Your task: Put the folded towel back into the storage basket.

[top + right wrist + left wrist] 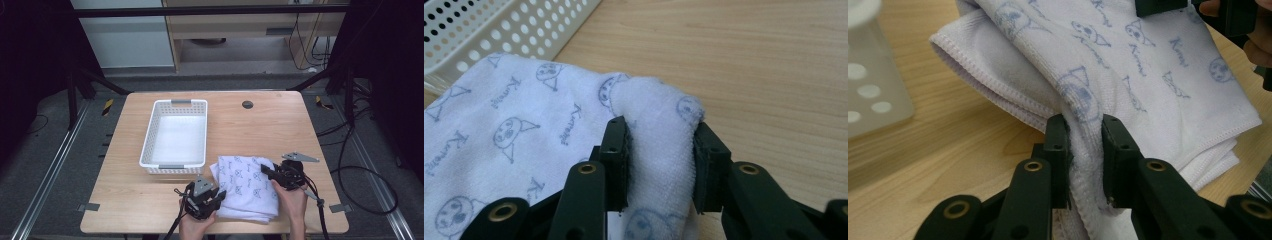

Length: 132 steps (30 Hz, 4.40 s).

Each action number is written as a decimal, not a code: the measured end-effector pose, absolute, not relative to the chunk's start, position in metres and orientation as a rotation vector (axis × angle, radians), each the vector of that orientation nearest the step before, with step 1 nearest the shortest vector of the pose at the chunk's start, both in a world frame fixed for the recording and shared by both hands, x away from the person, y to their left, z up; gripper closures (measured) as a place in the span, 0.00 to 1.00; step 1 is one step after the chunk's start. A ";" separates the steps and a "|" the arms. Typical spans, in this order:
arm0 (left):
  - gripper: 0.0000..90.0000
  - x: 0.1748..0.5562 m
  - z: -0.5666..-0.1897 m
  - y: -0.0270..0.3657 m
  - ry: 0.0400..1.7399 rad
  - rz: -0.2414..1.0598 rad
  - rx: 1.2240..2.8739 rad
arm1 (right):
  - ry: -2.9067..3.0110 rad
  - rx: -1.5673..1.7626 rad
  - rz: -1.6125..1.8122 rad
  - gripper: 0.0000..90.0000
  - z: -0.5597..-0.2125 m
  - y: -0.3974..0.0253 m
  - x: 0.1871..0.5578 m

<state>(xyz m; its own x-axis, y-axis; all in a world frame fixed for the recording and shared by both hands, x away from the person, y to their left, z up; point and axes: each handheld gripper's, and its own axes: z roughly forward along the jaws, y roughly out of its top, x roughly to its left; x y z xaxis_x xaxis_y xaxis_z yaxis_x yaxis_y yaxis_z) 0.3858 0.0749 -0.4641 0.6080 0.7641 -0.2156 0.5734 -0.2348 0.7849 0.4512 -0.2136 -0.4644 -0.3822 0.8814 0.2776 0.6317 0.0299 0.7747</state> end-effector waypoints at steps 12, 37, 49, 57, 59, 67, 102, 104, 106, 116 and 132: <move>0.84 0.386 -0.440 0.081 1.027 0.322 1.917 | 1.995 1.483 1.308 0.72 -0.436 -0.207 0.449; 0.84 0.395 -0.397 0.101 0.991 0.427 1.896 | 1.921 1.383 1.354 0.72 -0.392 -0.184 0.455; 0.84 0.399 -0.378 0.120 0.977 0.479 1.889 | 1.902 1.344 1.377 0.72 -0.374 -0.165 0.461; 0.84 0.404 -0.369 0.131 0.992 0.466 1.865 | 1.890 1.330 1.376 0.72 -0.364 -0.150 0.467; 0.84 0.405 -0.366 0.134 0.988 0.469 1.870 | 1.889 1.324 1.379 0.72 -0.362 -0.149 0.468; 0.84 0.408 -0.361 0.148 0.990 0.461 1.844 | 1.890 1.300 1.392 0.72 -0.352 -0.138 0.472; 0.84 0.441 -0.347 0.209 1.090 0.567 1.721 | 1.890 1.178 1.416 0.72 -0.316 -0.062 0.518; 0.84 0.443 -0.346 0.211 1.096 0.574 1.716 | 1.895 1.174 1.419 0.72 -0.315 -0.059 0.521; 0.84 0.445 -0.347 0.214 1.098 0.582 1.717 | 1.897 1.174 1.418 0.72 -0.314 -0.057 0.523; 0.84 0.453 -0.346 0.231 1.133 0.597 1.688 | 1.905 1.161 1.444 0.72 -0.314 -0.038 0.538; 0.84 0.463 -0.350 0.250 1.177 0.618 1.659 | 1.930 1.133 1.463 0.72 -0.318 -0.014 0.559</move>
<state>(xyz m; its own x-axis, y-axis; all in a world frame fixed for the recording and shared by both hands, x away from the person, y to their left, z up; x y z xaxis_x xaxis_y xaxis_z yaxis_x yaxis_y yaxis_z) 0.4628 0.2497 -0.3502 0.4026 0.9069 -0.1241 0.4130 -0.0589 0.9088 0.5586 -0.0135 -0.3182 -0.5528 0.8256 0.1135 0.3323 0.0935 0.9385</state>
